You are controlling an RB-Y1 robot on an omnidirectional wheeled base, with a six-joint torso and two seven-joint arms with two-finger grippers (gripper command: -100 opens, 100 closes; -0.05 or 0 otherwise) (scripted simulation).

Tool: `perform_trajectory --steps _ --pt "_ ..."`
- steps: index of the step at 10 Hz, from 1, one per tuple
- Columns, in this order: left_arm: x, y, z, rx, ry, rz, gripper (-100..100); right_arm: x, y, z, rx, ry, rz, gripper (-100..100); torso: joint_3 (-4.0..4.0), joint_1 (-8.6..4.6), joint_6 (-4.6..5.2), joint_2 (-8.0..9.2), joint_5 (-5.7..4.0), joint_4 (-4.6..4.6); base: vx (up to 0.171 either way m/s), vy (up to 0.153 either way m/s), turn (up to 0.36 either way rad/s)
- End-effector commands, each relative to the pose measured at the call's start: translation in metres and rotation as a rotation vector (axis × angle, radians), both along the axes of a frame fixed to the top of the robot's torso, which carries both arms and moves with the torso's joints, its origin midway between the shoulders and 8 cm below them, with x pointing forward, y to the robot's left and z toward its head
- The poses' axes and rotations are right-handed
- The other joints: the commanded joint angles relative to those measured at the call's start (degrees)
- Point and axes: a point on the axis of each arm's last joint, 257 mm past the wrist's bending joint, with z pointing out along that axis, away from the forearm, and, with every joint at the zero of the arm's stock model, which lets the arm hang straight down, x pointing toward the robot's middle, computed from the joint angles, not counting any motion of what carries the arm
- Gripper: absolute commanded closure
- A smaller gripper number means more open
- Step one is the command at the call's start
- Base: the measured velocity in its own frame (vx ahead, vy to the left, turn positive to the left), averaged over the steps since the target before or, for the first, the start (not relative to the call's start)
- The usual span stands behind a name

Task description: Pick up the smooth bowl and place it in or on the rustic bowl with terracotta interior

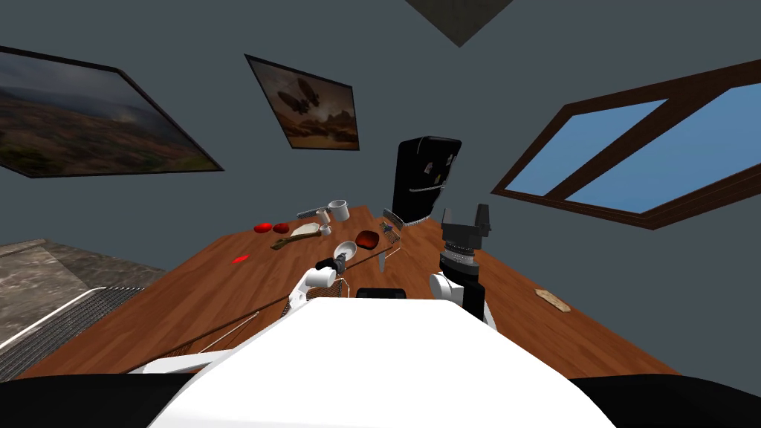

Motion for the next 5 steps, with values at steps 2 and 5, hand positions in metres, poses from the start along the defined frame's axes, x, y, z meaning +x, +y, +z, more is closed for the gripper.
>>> perform_trajectory --steps 2,5 --pt "-0.0113 0.0068 -0.0131 -0.021 0.068 0.023 -100 0.0000 0.0000 0.0000 0.000 0.000 0.000 0 0.03 -0.03 0.00 0.05 -0.01 0.01 -0.002 -0.001 -0.007" --pt "-0.0081 0.0048 -0.0171 -0.018 0.058 0.014 -100 0.0000 0.0000 0.0000 0.000 0.000 0.000 0 0.04 -0.05 0.00 0.06 -0.02 0.02 0.004 -0.001 0.011"
